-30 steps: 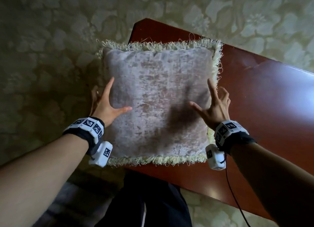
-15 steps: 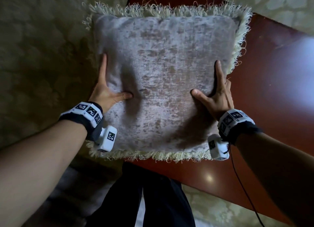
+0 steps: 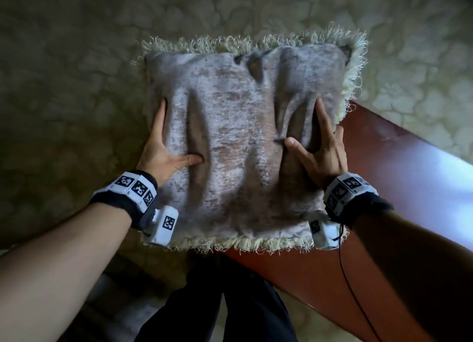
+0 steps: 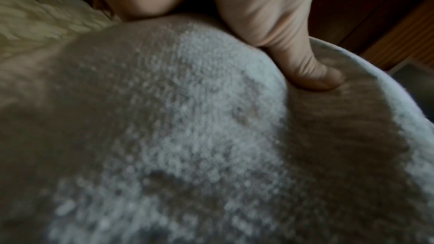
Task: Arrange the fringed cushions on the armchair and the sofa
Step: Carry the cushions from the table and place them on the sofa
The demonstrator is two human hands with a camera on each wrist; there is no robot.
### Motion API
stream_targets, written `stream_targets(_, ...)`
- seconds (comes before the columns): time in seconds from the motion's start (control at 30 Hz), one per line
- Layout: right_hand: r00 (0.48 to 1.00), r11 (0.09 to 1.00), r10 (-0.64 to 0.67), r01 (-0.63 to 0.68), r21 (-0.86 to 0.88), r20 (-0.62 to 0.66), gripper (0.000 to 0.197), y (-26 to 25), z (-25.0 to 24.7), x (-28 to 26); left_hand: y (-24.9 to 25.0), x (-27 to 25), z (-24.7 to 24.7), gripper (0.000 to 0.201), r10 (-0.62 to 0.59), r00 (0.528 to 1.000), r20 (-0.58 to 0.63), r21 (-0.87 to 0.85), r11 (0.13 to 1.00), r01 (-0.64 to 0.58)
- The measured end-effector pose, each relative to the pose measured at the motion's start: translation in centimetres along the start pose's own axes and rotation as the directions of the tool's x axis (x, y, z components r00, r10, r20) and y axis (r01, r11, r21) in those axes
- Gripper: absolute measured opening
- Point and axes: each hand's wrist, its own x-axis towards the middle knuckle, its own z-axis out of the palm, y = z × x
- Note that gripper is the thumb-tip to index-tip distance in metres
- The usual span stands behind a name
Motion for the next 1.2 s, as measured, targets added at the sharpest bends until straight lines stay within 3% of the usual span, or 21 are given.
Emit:
stream_targets(0.23,0.957,0.957,-0.289,0.289,-0.011,0.019,0.098,-21.4,1.3,-4.9,2.3,-11.5,-18.8,0.133,0.059,0.957,-0.285,-0.065,0.995,-0.081)
stream_targets(0.33,0.897,0.9,-0.435,0.435,0.014,0.076,0.098,-31.0,4.0,-7.5,2.7,-17.9,-27.4,0.125,0.076,0.896,-0.438,-0.061,0.992,-0.114)
stream_targets(0.43,0.818,0.828,-0.56,0.557,0.058,0.133,0.095,-40.7,7.7,-10.6,2.1,-24.4,-35.6,0.117,0.092,0.801,-0.592,-0.034,0.99,-0.139)
stream_targets(0.6,0.629,0.661,-0.749,0.732,0.166,0.207,0.092,-54.7,14.5,-17.2,0.3,-35.0,-45.9,0.108,0.099,0.589,-0.802,0.027,0.991,-0.13)
stream_targets(0.8,0.414,0.527,-0.841,0.774,0.352,0.349,0.091,-66.9,23.8,-25.1,-4.3,-46.7,-52.9,0.109,-0.019,0.283,-0.959,0.015,0.993,0.117)
stream_targets(1.0,0.133,0.386,-0.884,0.748,0.541,0.447,0.092,-75.0,34.6,-31.6,-7.5,-54.5,-54.0,0.105,-0.109,-0.032,-0.994,-0.113,0.969,0.221)
stream_targets(1.2,-0.186,0.249,-0.841,0.7,0.669,0.507,0.093,-79.1,43.0,-39.6,-9.5,-59.8,-50.7,0.111,-0.261,-0.343,-0.902,-0.36,0.894,0.266)
